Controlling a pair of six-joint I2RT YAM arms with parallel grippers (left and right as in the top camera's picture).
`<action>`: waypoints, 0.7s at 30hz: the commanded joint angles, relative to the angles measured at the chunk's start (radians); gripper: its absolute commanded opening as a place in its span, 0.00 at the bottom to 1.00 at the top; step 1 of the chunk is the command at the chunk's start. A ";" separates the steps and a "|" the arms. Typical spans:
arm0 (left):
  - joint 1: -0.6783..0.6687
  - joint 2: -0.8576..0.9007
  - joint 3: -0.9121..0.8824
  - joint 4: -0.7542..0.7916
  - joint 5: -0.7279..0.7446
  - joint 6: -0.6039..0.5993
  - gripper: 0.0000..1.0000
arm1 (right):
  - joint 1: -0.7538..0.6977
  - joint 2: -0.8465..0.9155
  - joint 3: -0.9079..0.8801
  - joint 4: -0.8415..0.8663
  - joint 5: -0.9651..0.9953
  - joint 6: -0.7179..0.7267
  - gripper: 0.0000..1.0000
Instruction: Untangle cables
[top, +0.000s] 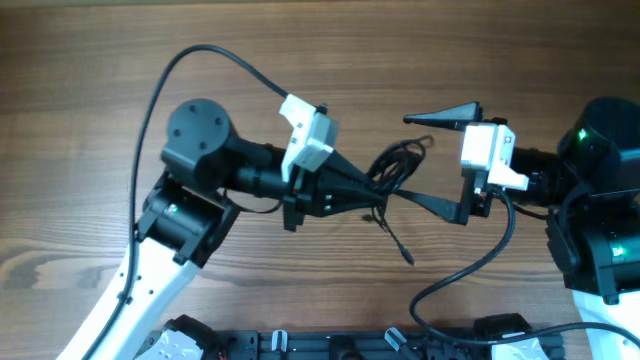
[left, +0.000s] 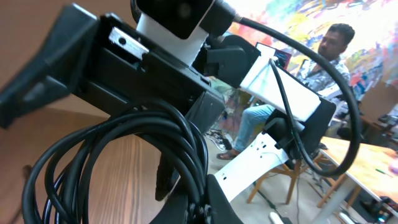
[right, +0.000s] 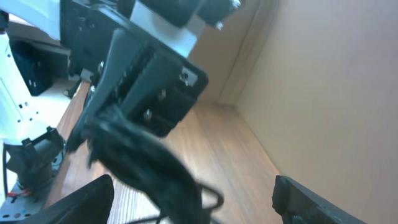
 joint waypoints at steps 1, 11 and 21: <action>-0.013 0.009 0.009 0.020 0.019 -0.012 0.04 | 0.001 -0.002 0.004 0.005 -0.024 -0.027 0.86; 0.034 0.007 0.009 0.037 -0.206 -0.094 0.96 | 0.001 0.001 0.004 -0.074 0.192 0.325 0.04; 0.136 0.001 0.009 0.027 -0.282 -0.193 1.00 | 0.001 -0.008 0.004 -0.146 0.412 0.535 0.04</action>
